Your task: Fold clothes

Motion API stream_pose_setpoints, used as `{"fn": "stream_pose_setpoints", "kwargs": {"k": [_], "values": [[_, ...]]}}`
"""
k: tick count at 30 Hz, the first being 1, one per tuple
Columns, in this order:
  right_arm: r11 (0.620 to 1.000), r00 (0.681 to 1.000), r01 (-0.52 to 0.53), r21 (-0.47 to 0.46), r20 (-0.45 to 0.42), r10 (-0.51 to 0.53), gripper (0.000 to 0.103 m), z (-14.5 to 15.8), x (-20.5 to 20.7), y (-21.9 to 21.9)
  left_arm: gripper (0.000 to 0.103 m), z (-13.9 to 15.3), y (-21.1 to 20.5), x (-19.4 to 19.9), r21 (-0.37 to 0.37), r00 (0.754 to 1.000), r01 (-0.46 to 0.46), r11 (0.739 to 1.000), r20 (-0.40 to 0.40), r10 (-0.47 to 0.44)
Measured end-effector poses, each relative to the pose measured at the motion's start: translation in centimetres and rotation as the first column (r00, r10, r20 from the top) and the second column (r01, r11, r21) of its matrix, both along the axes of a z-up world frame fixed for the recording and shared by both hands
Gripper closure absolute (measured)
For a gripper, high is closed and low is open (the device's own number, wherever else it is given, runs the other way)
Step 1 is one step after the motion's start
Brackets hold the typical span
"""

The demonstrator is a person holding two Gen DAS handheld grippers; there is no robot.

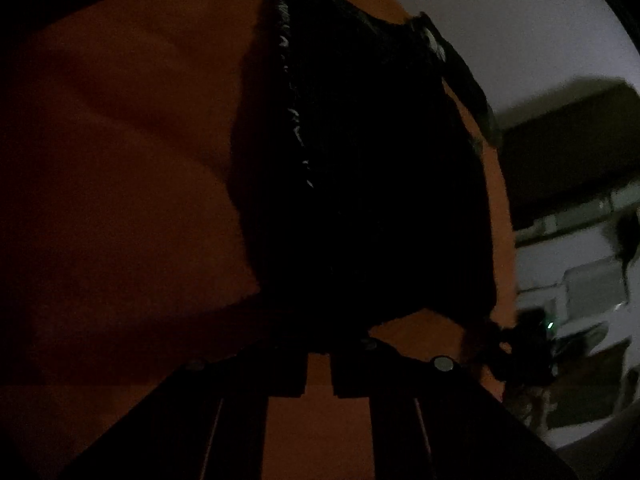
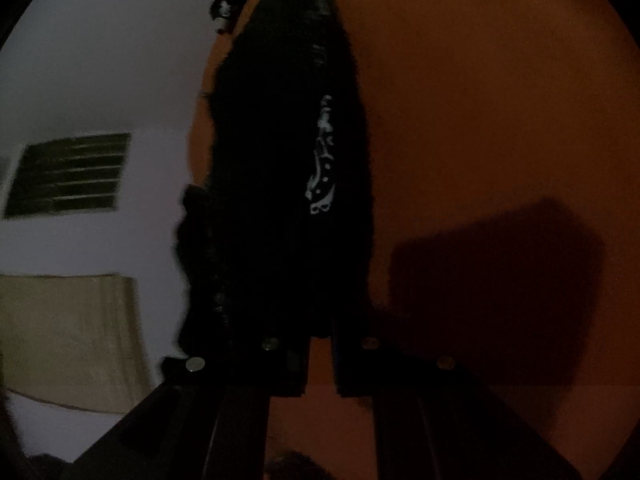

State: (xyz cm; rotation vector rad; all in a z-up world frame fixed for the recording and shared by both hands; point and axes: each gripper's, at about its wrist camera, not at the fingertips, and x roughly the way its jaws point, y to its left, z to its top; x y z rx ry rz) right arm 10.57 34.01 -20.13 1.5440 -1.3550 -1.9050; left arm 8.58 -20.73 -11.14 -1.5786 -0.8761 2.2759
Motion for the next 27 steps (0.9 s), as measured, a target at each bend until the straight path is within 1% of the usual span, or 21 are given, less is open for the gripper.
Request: {"fn": "stream_pose_setpoints", "kwargs": {"k": [3, 4, 5, 7, 8, 9, 11, 12, 13, 14, 15, 16, 17, 18, 19, 20, 21, 22, 23, 25, 27], "values": [[1.000, 1.000, 0.015, -0.011, -0.002, -0.015, 0.095, -0.7, -0.2, -0.4, 0.090, 0.1, -0.1, 0.0, 0.041, 0.999, -0.027, 0.999, 0.019, 0.026], [1.000, 1.000, 0.008, -0.005, -0.016, -0.008, 0.095, -0.3, -0.4, -0.7, 0.090, 0.3, -0.2, 0.1, 0.050, 0.999, -0.029, 0.998, 0.023, 0.027], [1.000, 0.999, 0.002, 0.004, -0.032, -0.002, 0.095, 0.2, -0.5, -1.0, 0.089, 0.7, -0.2, 0.3, 0.042, 1.000, -0.022, 0.999, 0.018, 0.022], [1.000, 0.998, -0.006, 0.012, -0.056, 0.007, 0.095, 1.0, -0.6, -1.5, 0.089, 1.0, 0.1, 0.3, -0.001, 1.000, 0.000, 1.000, 0.008, 0.000], [1.000, 0.999, -0.001, -0.001, -0.052, 0.001, 0.095, 1.0, -0.6, -1.4, 0.088, 0.9, 0.4, 0.0, -0.028, 1.000, 0.004, 1.000, 0.014, -0.003], [1.000, 0.999, 0.006, -0.009, -0.046, -0.007, 0.095, 0.8, -0.8, -1.6, 0.086, 0.8, 0.7, -0.4, -0.055, 1.000, 0.008, 0.998, 0.021, -0.007], [1.000, 1.000, 0.013, -0.005, -0.025, -0.013, 0.095, 0.3, -1.3, -2.0, 0.085, 1.1, 0.7, -0.5, -0.060, 0.999, -0.005, 0.998, 0.044, 0.008], [1.000, 1.000, 0.018, -0.009, -0.015, -0.018, 0.095, 0.0, -1.4, -2.0, 0.085, 1.5, 0.5, -0.4, -0.074, 0.998, -0.012, 0.997, 0.059, 0.017], [1.000, 1.000, 0.020, -0.008, -0.009, -0.020, 0.095, -0.2, -1.5, -1.9, 0.085, 2.6, 0.4, -0.5, -0.137, 0.998, -0.011, 0.991, 0.061, 0.020], [1.000, 1.000, 0.016, -0.001, -0.009, -0.016, 0.094, -0.2, -1.5, -1.9, 0.085, 4.2, 0.5, -0.4, -0.223, 0.999, -0.008, 0.975, 0.045, 0.018], [1.000, 1.000, 0.009, 0.007, -0.010, -0.009, 0.091, -0.1, -1.4, -1.5, 0.085, 5.8, 0.7, -0.5, -0.302, 1.000, 0.005, 0.953, 0.027, 0.004], [1.000, 1.000, 0.000, 0.013, -0.011, 0.000, 0.089, 0.0, -1.1, -0.4, 0.084, 7.5, 1.5, -0.8, -0.368, 0.999, 0.043, 0.929, 0.010, -0.042], [1.000, 1.000, -0.006, 0.021, -0.010, 0.006, 0.089, 0.1, -0.9, 0.2, 0.082, 9.0, 2.5, -1.3, -0.416, 0.995, 0.091, 0.905, 0.001, -0.100], [1.000, 1.000, -0.010, 0.028, -0.005, 0.010, 0.085, 0.1, -1.0, 0.3, 0.076, 10.0, 3.4, -1.8, -0.441, 0.989, 0.128, 0.888, -0.006, -0.146], [0.999, 1.000, -0.011, 0.031, -0.001, 0.011, 0.084, 0.1, -1.0, 0.6, 0.070, 11.0, 4.6, -2.2, -0.461, 0.980, 0.168, 0.871, -0.019, -0.199], [1.000, 1.000, -0.007, 0.030, 0.003, 0.007, 0.084, 0.0, -1.1, 0.8, 0.067, 11.5, 6.0, -2.5, -0.473, 0.966, 0.209, 0.856, -0.038, -0.257], [1.000, 1.000, -0.005, 0.028, 0.006, 0.004, 0.084, -0.1, -1.1, 1.3, 0.058, 11.6, 7.6, -2.6, -0.485, 0.949, 0.249, 0.838, -0.053, -0.312], [1.000, 1.000, -0.003, 0.028, 0.006, 0.003, 0.084, -0.1, -1.0, 2.0, 0.053, 11.3, 10.1, -2.9, -0.504, 0.925, 0.294, 0.812, -0.062, -0.374], [1.000, 1.000, 0.003, 0.027, 0.005, -0.003, 0.084, -0.1, -1.0, 2.5, 0.053, 11.1, 12.6, -3.2, -0.524, 0.898, 0.338, 0.782, -0.069, -0.434], [0.999, 1.000, 0.024, 0.025, 0.006, -0.024, 0.083, 0.1, -0.7, 3.3, 0.053, 10.3, 17.5, -2.9, -0.563, 0.836, 0.418, 0.712, -0.068, -0.545], [0.998, 0.998, 0.058, 0.023, 0.012, -0.058, 0.083, 0.4, 0.0, 4.5, 0.053, 9.6, 22.5, -2.0, -0.615, 0.759, 0.469, 0.635, -0.087, -0.645]]}}
